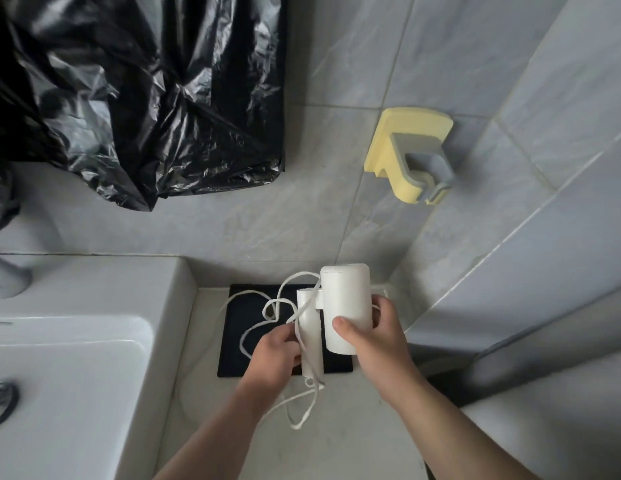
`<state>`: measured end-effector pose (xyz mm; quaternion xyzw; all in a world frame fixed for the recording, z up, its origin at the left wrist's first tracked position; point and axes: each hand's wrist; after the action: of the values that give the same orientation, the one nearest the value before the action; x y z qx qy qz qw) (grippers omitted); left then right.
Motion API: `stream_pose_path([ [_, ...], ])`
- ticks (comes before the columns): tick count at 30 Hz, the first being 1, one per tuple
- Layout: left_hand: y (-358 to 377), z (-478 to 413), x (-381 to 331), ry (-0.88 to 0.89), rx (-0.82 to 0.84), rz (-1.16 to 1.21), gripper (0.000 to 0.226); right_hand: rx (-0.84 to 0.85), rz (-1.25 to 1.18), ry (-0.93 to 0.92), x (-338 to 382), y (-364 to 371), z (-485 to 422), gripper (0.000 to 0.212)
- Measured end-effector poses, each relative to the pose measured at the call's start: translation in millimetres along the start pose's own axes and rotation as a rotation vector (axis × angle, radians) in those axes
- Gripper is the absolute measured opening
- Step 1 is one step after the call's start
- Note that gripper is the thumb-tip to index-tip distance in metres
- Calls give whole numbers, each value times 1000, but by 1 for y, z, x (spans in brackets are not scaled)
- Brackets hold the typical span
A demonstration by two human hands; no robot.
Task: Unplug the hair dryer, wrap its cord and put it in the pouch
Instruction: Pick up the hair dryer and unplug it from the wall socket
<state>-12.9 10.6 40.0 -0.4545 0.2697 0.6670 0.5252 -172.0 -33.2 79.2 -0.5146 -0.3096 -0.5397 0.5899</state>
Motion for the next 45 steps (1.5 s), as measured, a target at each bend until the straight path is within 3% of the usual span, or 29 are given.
stream_pose_path([
  [3,-2,14,-13,-79,-13,138,32,14,67,-114,17,-9,15,56],
  [9,-11,38,-32,-84,49,84,32,31,143,-175,37,-21,36,56],
  [11,-12,40,-36,-89,74,147,22,29,127,-174,40,-22,39,56],
  [16,-19,21,-20,-185,-3,320,50,37,76,-146,41,-25,41,59],
  [19,-18,16,-11,-238,-128,264,45,45,35,-123,37,-31,41,58],
  [24,-18,14,-3,-289,-130,175,37,56,-18,-118,41,-41,39,51],
  [28,-19,24,-20,-156,-147,2,32,111,-36,-154,54,-46,40,51],
  [32,-28,52,-74,141,-109,165,35,200,-60,-231,75,-52,46,55],
  [37,-53,83,-145,517,31,29,86,362,11,-372,109,-58,62,61],
  [39,-59,92,-162,549,66,-2,88,420,73,-449,123,-59,73,63],
  [42,-65,107,-177,549,6,61,74,410,96,-511,136,-58,87,67],
  [45,-71,125,-182,535,-78,224,65,321,-82,-412,133,-61,90,67],
])
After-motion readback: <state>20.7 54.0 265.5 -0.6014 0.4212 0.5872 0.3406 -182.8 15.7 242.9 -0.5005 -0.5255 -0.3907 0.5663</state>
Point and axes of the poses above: each hand's wrist, its own z-axis away from the middle knuckle, its own y-axis out of the palm, x = y × z, and after that the axes turned 11 degrees about -x, right-handed
